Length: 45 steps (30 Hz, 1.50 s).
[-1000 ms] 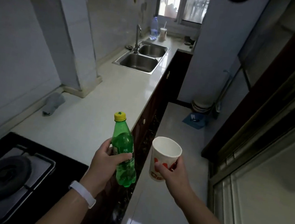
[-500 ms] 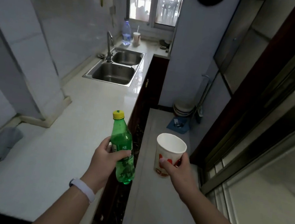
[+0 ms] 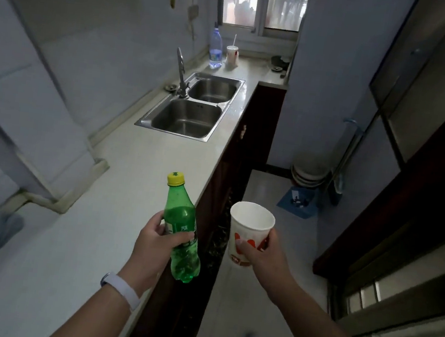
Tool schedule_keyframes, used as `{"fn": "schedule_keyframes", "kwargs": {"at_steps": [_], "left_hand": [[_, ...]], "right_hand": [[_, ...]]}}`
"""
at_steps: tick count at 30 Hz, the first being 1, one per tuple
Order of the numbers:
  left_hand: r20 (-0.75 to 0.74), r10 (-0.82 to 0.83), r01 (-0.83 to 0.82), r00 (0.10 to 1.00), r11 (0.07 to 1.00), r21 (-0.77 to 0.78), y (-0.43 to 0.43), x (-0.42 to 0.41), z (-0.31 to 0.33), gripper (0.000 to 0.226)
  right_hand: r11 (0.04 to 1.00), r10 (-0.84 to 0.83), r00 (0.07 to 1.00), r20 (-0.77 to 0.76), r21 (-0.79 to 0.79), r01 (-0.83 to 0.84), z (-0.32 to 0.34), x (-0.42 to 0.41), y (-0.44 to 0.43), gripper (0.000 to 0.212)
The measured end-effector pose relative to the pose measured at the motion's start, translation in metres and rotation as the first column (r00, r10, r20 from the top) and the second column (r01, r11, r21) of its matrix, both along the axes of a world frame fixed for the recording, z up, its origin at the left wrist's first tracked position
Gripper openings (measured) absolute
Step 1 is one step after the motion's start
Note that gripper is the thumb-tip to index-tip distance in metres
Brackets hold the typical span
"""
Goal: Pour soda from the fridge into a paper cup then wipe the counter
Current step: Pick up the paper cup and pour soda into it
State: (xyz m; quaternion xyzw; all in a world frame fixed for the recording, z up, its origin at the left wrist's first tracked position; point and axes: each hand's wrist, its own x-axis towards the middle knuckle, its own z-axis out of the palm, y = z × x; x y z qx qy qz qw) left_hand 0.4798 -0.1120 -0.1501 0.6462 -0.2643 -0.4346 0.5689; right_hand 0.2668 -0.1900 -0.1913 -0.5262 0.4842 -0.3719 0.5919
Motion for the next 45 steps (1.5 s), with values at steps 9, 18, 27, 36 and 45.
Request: {"fn": "schedule_keyframes", "kwargs": {"at_steps": [9, 18, 27, 36, 45], "left_hand": [[0.062, 0.195, -0.195, 0.979, 0.981, -0.008, -0.086, -0.032, 0.018, 0.046], [0.121, 0.378, -0.380, 0.918, 0.925, -0.008, -0.117, 0.003, 0.019, 0.047], [0.023, 0.509, -0.509, 0.860, 0.861, -0.001, -0.143, 0.064, -0.024, 0.042], [-0.021, 0.614, -0.615, 0.789, 0.788, -0.031, -0.162, 0.149, -0.030, 0.041], [0.014, 0.750, -0.750, 0.661, 0.661, -0.012, -0.113, 0.196, -0.033, 0.046]], "right_hand": [[0.980, 0.194, 0.981, 0.014, 0.034, -0.194, 0.009, -0.019, -0.132, 0.058], [0.932, 0.357, 0.932, 0.056, 0.047, -0.360, 0.007, 0.025, -0.193, 0.069], [0.882, 0.468, 0.884, 0.009, 0.055, -0.467, -0.018, 0.097, -0.230, 0.068], [0.810, 0.584, 0.804, -0.111, 0.009, -0.586, -0.011, 0.210, -0.274, 0.065], [0.658, 0.744, 0.649, -0.159, 0.006, -0.753, -0.027, 0.309, -0.254, 0.071]]}}
